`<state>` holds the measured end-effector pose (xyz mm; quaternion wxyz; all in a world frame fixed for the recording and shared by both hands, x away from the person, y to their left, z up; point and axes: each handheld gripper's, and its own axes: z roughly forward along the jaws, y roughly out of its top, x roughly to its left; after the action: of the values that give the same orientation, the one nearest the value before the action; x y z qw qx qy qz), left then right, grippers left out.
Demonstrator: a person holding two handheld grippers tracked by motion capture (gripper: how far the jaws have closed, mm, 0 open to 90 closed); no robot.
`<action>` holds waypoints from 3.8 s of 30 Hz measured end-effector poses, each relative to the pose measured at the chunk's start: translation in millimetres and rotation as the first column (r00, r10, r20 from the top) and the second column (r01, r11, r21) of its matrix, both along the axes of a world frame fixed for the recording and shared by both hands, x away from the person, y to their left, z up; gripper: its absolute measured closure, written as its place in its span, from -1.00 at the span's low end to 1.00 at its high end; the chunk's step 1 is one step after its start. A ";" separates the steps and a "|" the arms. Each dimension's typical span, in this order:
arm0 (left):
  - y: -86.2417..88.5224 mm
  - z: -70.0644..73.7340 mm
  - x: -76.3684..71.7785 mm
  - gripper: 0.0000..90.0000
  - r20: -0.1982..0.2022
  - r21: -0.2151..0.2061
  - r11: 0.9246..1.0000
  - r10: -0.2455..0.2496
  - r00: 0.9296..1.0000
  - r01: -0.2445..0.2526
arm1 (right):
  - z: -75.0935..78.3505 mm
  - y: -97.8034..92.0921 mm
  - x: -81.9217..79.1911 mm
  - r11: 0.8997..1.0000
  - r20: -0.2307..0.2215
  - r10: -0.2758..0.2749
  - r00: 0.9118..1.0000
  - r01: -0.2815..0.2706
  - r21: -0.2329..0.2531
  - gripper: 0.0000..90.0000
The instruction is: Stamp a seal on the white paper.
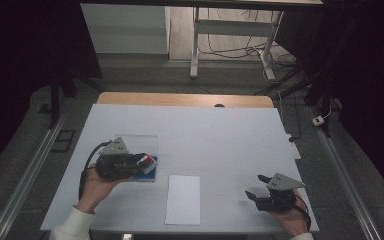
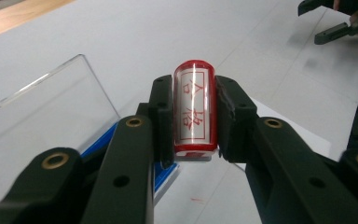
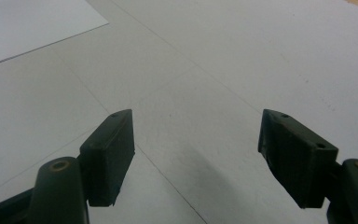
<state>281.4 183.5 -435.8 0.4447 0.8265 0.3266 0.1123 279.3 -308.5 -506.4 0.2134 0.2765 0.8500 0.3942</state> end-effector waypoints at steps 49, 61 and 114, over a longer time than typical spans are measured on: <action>-69.6 -21.7 -10.1 0.55 -0.053 0.053 0.982 -0.178 0.983 0.181 | -1.8 0.6 0.0 1.000 -0.006 -0.001 1.000 0.001 -0.007 -0.41; -91.6 -39.3 -9.2 0.55 -0.091 0.083 0.972 -0.214 0.973 0.222 | -1.9 0.5 0.1 1.000 -0.008 -0.002 1.000 0.001 -0.006 -0.41; -117.3 -67.4 -3.1 0.55 -0.126 0.206 0.948 -0.222 0.967 0.244 | -4.2 0.5 0.8 1.000 -0.014 -0.002 1.000 0.002 -0.016 -0.41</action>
<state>278.3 66.2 -503.2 0.3437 0.9079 0.2342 0.0522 280.1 -308.0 -510.6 0.2098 0.2784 0.8544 0.3853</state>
